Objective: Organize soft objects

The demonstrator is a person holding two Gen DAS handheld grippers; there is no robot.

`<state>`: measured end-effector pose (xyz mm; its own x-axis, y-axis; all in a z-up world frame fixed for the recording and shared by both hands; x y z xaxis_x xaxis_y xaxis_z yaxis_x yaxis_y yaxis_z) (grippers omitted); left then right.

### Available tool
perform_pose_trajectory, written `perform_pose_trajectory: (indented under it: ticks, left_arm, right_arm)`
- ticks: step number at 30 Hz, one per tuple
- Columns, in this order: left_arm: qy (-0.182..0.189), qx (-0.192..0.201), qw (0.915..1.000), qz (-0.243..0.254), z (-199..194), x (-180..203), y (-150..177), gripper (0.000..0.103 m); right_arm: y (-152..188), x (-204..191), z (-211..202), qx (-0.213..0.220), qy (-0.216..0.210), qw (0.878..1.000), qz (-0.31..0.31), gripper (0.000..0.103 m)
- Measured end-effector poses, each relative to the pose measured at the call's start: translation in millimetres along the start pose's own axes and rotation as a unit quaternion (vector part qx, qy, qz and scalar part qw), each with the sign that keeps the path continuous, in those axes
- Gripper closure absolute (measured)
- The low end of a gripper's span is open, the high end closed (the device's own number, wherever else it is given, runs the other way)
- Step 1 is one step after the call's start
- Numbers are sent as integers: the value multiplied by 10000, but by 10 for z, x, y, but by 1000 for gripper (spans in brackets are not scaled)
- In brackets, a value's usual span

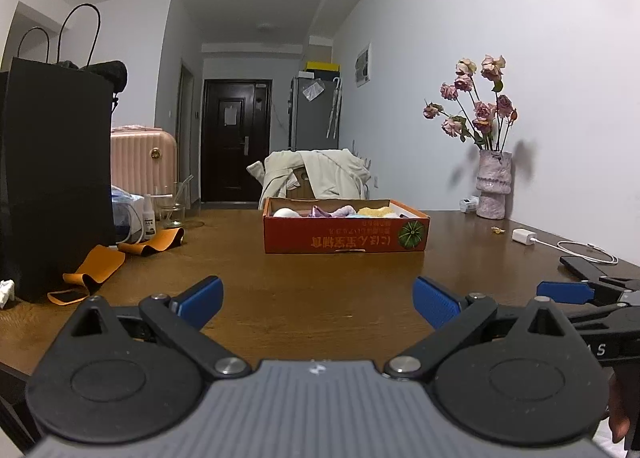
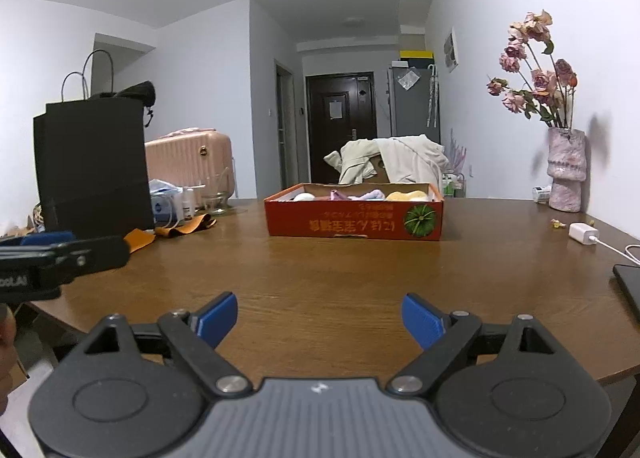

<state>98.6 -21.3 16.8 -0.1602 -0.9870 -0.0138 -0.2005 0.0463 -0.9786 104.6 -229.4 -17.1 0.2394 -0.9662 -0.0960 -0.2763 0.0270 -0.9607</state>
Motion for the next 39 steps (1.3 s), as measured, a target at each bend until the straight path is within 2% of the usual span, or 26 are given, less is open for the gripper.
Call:
perform_pose_trajectory:
  ticks: [6, 9, 39]
  left_arm:
    - [-39, -54, 10000, 50, -4, 5, 71, 0]
    - [-44, -11, 10000, 42, -11, -13, 59, 0]
    - [-125, -27, 9999, -41, -12, -53, 72, 0]
  right_arm:
    - [-8, -49, -19, 115, 158, 9998, -84, 13]
    - [-29, -32, -32, 170, 163, 9997, -18, 8]
    - [18, 0, -10, 170, 188, 9996, 85, 6]
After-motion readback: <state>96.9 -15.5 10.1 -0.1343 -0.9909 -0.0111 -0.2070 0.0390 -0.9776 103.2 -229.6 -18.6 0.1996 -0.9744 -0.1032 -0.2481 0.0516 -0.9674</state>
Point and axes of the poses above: each gripper's, at about its wrist camera, not at the fingertips, and z roughly the way its jaws point, x to its right, y to its underside, the point moved 7 cm from there along z, roughly the way its jaws point, and after that the axes turned 2 degrees about z, right-handed, at the moved point
